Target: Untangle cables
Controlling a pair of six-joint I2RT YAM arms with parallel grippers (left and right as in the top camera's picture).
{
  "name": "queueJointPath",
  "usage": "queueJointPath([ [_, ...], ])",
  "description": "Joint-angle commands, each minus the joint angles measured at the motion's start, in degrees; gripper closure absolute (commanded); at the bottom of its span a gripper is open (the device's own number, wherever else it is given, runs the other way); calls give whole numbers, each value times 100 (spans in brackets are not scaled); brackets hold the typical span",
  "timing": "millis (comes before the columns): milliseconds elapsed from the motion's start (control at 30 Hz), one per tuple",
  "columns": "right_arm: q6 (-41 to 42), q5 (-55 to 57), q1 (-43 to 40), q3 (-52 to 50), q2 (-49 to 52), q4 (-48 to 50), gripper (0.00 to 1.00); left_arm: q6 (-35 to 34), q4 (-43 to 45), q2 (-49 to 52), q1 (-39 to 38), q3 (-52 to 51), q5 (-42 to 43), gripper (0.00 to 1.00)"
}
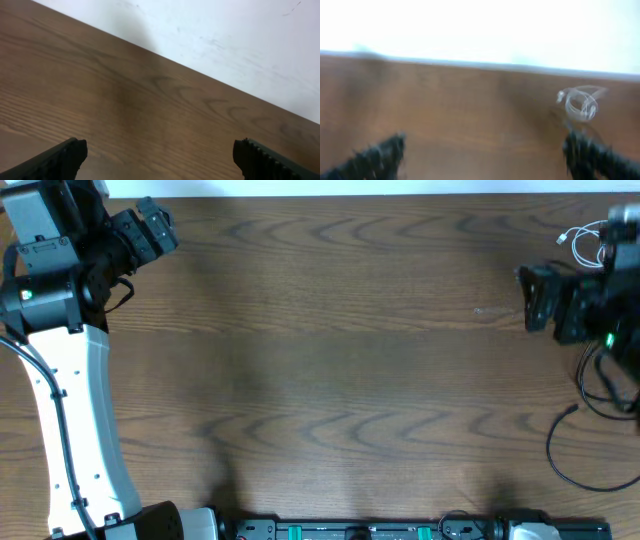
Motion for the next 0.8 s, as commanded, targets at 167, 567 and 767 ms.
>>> queueJointPath([
  [167, -37, 306, -264, -3386, -2245, 2507, 1, 79, -7, 4, -9, 44, 46, 2],
  [567, -33, 304, -264, -7104, -4710, 5880, 1, 79, -7, 4, -9, 44, 46, 2],
  [767, -28, 304, -221, -8336, -5624, 6579, 1, 79, -7, 4, -9, 44, 46, 2],
])
